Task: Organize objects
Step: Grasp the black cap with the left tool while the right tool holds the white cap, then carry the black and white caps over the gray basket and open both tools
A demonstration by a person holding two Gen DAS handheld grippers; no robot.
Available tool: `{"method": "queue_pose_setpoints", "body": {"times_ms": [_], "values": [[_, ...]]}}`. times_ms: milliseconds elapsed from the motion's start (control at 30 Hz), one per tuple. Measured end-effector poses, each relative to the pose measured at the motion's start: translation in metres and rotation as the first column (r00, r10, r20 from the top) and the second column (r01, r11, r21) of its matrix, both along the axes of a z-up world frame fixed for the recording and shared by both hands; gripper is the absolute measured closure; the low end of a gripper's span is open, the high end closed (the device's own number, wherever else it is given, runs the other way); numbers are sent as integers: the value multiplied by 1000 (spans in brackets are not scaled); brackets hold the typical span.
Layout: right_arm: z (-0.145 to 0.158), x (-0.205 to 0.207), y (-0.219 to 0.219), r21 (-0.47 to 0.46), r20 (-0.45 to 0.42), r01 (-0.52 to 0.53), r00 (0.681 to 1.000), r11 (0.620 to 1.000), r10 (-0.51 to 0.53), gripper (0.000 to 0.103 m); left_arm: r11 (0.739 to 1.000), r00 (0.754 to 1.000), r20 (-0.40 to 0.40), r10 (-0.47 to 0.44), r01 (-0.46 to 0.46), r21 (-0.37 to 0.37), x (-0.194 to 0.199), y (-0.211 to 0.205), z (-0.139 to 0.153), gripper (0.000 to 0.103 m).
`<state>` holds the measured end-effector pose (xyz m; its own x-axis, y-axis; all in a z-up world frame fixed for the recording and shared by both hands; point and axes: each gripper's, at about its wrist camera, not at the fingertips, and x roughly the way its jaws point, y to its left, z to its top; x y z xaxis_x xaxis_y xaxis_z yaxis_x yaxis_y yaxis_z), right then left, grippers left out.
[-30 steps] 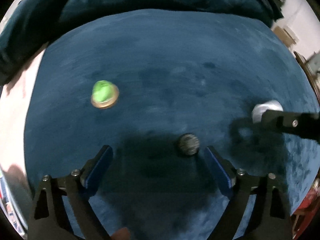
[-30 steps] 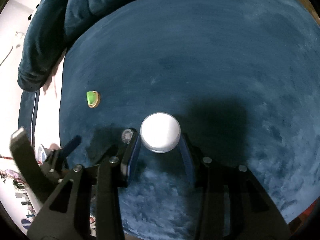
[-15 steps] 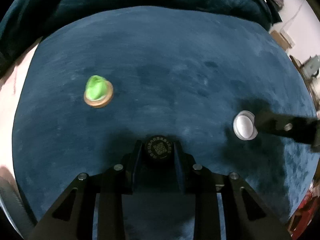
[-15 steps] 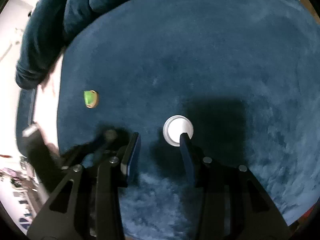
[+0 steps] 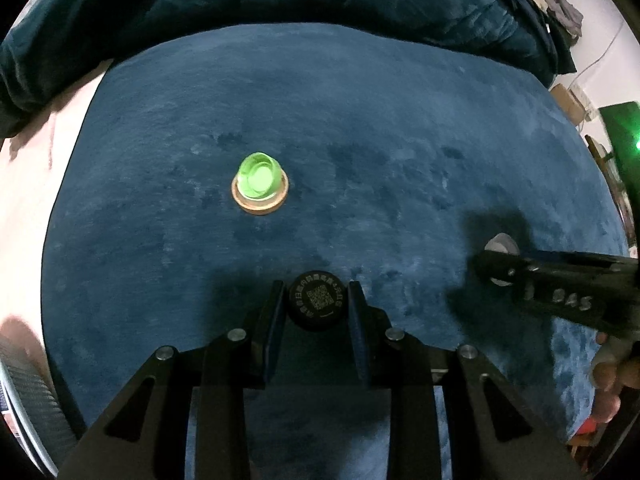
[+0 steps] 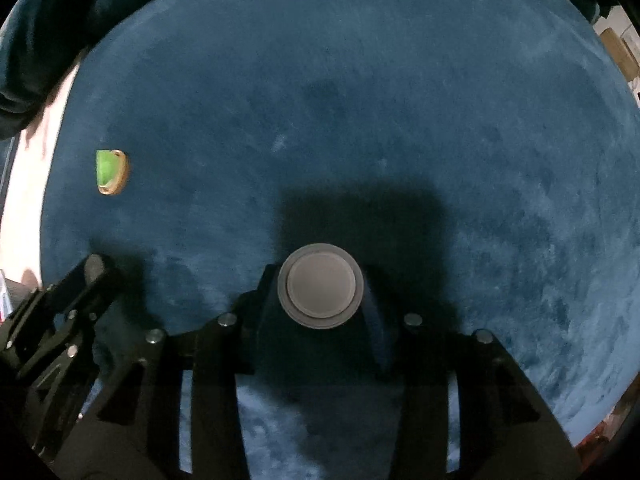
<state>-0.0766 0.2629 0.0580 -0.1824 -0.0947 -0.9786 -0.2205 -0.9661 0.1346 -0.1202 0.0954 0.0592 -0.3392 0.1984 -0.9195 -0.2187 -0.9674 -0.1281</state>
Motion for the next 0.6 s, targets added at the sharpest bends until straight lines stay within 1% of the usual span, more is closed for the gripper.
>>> {"method": "queue_pose_setpoints", "body": {"times_ms": [67, 167, 233, 367, 500, 567, 600], "values": [[11, 1, -2, -25, -28, 1, 1000, 1000, -2, 62, 1000, 1000, -9, 10, -10, 5, 1, -6, 4, 72], [24, 4, -9, -64, -55, -12, 998, 998, 8, 62, 999, 999, -26, 33, -33, 10, 9, -18, 18, 72], [33, 6, -20, -73, -73, -31, 997, 997, 26, 62, 998, 997, -42, 60, -59, 10, 16, -30, 30, 72], [57, 7, -43, -113, -139, -87, 988, 990, 71, 62, 992, 988, -88, 126, -124, 31, 27, -58, 58, 72], [84, 9, -87, -165, -220, -165, 967, 972, 127, 62, 972, 961, -146, 234, -226, 69, 43, -104, 94, 72], [95, 10, -112, -191, -256, -214, 953, 958, 162, 62, 957, 942, -168, 290, -282, 71, 54, -132, 109, 72], [99, 10, -125, -201, -270, -240, 946, 950, 182, 62, 945, 927, -182, 327, -323, 56, 62, -152, 117, 72]]}}
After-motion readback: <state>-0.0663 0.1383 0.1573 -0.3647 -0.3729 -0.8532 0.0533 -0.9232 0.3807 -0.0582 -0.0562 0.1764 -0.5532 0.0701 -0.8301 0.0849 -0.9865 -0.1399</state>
